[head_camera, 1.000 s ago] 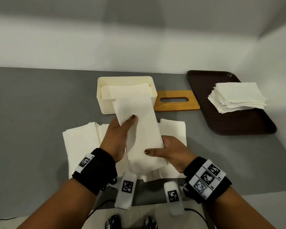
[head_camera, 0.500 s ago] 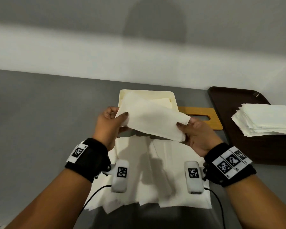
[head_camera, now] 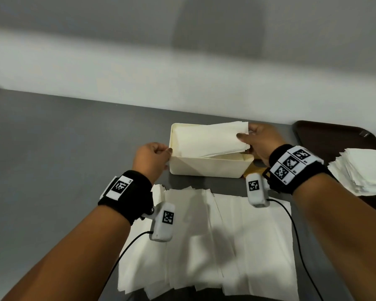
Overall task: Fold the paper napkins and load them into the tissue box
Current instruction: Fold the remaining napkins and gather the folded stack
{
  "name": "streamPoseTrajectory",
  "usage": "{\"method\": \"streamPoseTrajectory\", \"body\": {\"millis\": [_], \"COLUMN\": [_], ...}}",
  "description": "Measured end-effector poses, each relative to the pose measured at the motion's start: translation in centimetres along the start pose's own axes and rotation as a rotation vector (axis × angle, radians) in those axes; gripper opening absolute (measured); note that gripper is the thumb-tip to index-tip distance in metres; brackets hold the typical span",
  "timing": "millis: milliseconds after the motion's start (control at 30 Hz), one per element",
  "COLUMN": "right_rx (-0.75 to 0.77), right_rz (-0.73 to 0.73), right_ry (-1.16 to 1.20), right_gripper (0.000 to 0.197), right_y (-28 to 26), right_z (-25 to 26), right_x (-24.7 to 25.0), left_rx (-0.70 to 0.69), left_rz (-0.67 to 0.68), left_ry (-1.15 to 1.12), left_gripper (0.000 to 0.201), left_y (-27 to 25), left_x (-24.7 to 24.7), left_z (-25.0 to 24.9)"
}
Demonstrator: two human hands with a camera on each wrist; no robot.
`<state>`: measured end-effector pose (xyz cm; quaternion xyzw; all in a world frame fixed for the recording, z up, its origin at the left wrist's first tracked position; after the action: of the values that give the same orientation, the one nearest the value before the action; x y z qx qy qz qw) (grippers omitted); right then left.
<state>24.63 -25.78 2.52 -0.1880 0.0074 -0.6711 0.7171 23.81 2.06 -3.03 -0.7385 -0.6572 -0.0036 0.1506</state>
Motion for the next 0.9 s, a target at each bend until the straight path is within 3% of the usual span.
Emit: {"method": "streamPoseTrajectory", "body": {"millis": [233, 333, 533, 633, 767, 900], "right_rx": [-0.044, -0.051, 0.035, -0.075, -0.279, -0.385], "right_rz": [-0.048, -0.135, -0.297, -0.306, -0.217, -0.143], "right_ry": [-0.391, -0.451, -0.468, -0.459, -0.412, -0.567], "right_gripper": [0.015, 0.025, 0.010, 0.008, 0.024, 0.026], "right_y": [1.2, 0.1, -5.7, -9.8, -13.4, -14.4], "right_z": [0.1, 0.4, -1.1, -5.7, -13.1, -15.5], "right_x": [-0.1, 0.4, 3.9, 6.0, 6.8, 6.0], "left_rx": [-0.003, -0.037, -0.116, -0.142, -0.087, -0.055], "left_rz": [-0.002, -0.048, 0.008, 0.089, 0.223, 0.322], "left_ry": [0.001, 0.031, 0.098, 0.171, 0.205, 0.231], "left_gripper": [0.007, 0.007, 0.012, 0.013, 0.013, 0.016], "left_y": [-0.3, -1.1, -4.5, -6.6, -8.6, -10.1], "left_x": [0.2, 0.1, -2.2, -4.9, -8.6, -11.7], "left_z": [-0.1, -1.1, -3.5, -3.6, -2.2, -0.7]}}
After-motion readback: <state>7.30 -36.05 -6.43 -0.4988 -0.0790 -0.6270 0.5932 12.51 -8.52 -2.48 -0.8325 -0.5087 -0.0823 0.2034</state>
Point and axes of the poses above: each hand's wrist, its own y-axis towards the middle knuckle, its own x-axis out of the back of the hand, z = x × y, the point moved 4 cm from there along y, towards the middle knuckle, and after that the axes turned 13 degrees about z, right-handed, at the moved point
